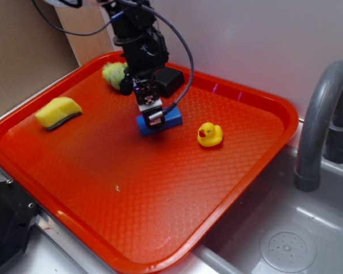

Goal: Grab the blue block.

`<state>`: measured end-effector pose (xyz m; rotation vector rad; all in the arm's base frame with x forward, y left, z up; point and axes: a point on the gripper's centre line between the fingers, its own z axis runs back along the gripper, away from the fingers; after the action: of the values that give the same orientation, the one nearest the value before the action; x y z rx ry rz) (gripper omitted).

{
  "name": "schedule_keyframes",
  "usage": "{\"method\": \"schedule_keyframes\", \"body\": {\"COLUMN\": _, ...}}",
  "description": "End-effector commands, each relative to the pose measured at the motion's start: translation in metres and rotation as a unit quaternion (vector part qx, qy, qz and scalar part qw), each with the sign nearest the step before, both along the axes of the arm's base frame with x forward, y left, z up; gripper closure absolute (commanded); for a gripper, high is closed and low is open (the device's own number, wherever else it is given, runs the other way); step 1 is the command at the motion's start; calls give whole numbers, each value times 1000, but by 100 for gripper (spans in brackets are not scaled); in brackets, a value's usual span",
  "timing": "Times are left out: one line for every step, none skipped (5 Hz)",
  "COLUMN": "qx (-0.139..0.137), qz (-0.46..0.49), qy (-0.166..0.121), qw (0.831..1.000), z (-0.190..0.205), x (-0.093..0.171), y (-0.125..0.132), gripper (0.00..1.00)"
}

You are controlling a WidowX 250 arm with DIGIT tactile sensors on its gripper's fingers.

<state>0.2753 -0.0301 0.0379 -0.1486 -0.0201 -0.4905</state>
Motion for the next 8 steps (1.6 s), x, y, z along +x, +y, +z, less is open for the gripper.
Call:
{"method": "schedule_keyframes", "body": {"qx": -18, "qz": -6, "qy": -19, "qw": 1000, "z": 19, "x": -17, "y": -21, "gripper": 0}}
{"method": "schedule_keyframes", "body": {"qx": -12, "qz": -11, "qy": -28, "qw": 999, "z": 22, "x": -24, "y": -23, "gripper": 0}}
{"method": "schedule_keyframes", "body": {"qx": -21, "qz": -25, "qy": -27, "qw": 999, "z": 24, "x": -26, "y": -35, "gripper": 0}}
{"method": "schedule_keyframes", "body": {"qx": 1, "qz": -25, "qy": -27, "qw": 999, "z": 16, "x": -23, "y": -36, "gripper": 0}}
{"method": "schedule_keyframes", "body": {"qx": 65, "qz": -32, "qy": -38, "qw": 997, "z": 1, "x": -20, "y": -34, "gripper": 0}}
{"method": "schedule_keyframes", "body": {"qx": 97, "qz": -52, "qy": -43, "qw": 993, "z": -10, "x": -19, "y": -29, "gripper": 0}}
{"method": "schedule_keyframes", "body": {"qx": 116, "qz": -56, "qy": -44, "qw": 991, "z": -21, "x": -21, "y": -28, "gripper": 100}}
{"method": "schedule_keyframes", "body": {"qx": 114, "qz": -50, "qy": -54, "qw": 991, "z": -9, "x": -23, "y": -30, "gripper": 100}}
